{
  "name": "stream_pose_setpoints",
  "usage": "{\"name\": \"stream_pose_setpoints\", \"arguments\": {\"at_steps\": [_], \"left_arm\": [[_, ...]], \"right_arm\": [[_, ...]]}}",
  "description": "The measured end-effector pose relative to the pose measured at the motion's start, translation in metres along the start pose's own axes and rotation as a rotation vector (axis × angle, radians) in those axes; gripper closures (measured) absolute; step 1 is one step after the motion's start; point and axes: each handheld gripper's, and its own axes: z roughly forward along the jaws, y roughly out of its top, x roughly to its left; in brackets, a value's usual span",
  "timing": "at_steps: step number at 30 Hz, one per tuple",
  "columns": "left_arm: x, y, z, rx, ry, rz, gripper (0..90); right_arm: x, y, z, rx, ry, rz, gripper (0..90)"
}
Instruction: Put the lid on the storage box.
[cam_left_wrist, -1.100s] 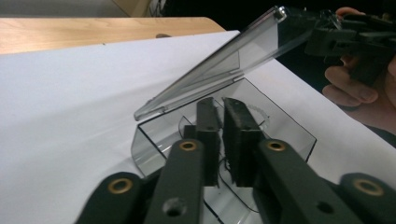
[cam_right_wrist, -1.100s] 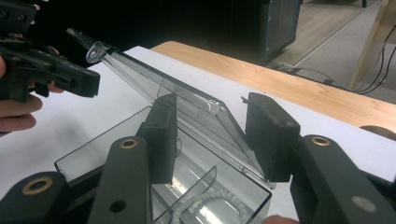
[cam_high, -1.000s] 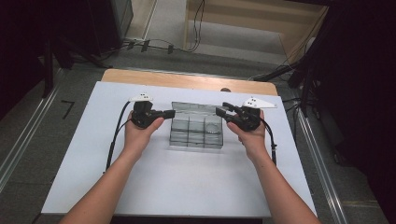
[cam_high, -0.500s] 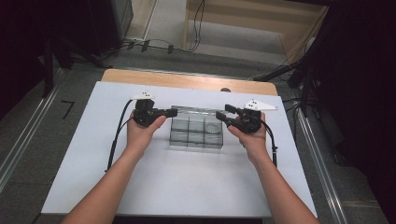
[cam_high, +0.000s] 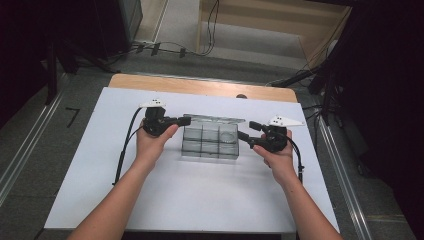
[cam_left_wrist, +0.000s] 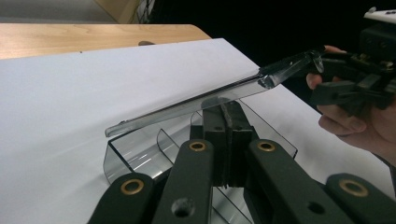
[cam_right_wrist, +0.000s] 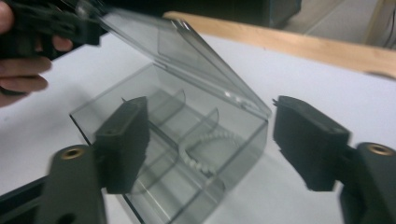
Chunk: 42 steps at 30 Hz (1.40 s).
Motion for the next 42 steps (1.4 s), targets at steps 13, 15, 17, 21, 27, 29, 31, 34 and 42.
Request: {"name": "stream_pose_setpoints", "arguments": {"at_steps": [13,15,17,21,27,29,31,34,42], "left_arm": [[-0.003,-0.007,-0.005,-0.003,-0.007,0.004,89.8],[-0.003,-0.008,-0.006,-0.004,-0.014,0.001,89.8],[-0.004,-0.009,-0.007,-0.013,-0.029,-0.012,89.8],[-0.007,-0.01,-0.008,-0.014,-0.034,-0.005,89.8],[-0.009,-0.013,-0.01,-0.017,-0.041,0.0,89.8],[-0.01,-0.015,-0.01,-0.015,-0.04,0.002,89.8],[-0.011,-0.016,-0.011,-0.014,-0.04,0.004,89.8],[-0.012,-0.017,-0.013,-0.02,-0.044,0.002,89.8],[-0.014,-0.022,-0.016,-0.019,-0.052,0.001,89.8]], "right_arm": [[0.006,-0.011,0.007,0.044,0.035,0.075,82.0],[0.009,-0.011,0.007,0.045,0.042,0.071,84.9],[0.011,-0.01,0.006,0.041,0.054,0.073,87.2],[0.014,-0.009,0.003,0.025,0.063,0.065,87.8],[0.019,-0.008,-0.004,0.003,0.078,0.056,87.8],[0.019,-0.008,-0.006,0.002,0.078,0.054,87.8],[0.02,-0.008,-0.007,-0.002,0.079,0.05,87.8],[0.021,-0.009,-0.009,-0.005,0.076,0.05,87.8],[0.026,-0.011,-0.01,-0.017,0.087,0.04,87.8]]}}
